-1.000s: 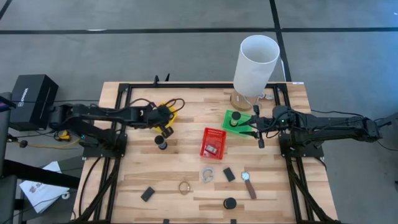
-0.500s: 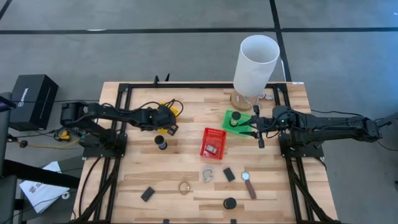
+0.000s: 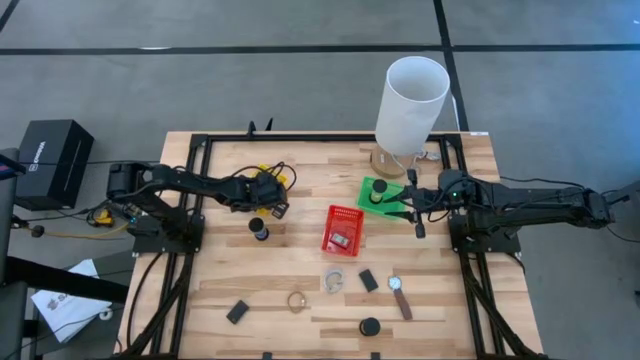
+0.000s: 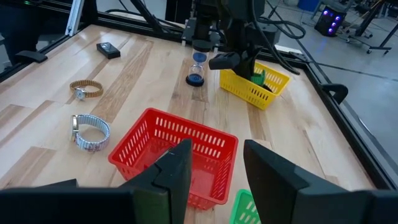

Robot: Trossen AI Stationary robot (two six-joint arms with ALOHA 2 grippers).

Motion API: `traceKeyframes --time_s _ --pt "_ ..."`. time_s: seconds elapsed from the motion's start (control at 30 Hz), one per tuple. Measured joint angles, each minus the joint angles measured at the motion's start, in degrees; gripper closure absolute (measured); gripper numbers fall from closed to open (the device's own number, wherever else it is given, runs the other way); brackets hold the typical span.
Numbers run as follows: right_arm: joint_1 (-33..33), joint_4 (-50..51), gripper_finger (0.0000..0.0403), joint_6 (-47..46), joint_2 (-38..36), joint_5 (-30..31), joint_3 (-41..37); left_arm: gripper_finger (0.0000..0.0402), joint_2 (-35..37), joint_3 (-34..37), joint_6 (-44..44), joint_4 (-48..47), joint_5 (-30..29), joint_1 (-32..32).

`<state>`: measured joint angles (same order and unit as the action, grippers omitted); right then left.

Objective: Pick & Place Office items
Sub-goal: Put the green wristwatch into the yellow bin, then put the top left black hourglass into the green bin

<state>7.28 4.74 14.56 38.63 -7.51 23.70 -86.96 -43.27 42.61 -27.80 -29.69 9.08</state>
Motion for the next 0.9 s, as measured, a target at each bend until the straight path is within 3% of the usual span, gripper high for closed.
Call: traceKeyframes --time_s 0.37,0.9 --pt "0.01 0.03 0.0266 0.01 0.00 0.00 0.00 0.0303 1.51 -0.02 -0.25 0.45 -0.80 0.00" --pt "0.01 0.00 0.0266 0.00 0.02 0.00 0.00 0.0306 21.80 -0.07 -10.37 1.88 -0.76 -3.02"
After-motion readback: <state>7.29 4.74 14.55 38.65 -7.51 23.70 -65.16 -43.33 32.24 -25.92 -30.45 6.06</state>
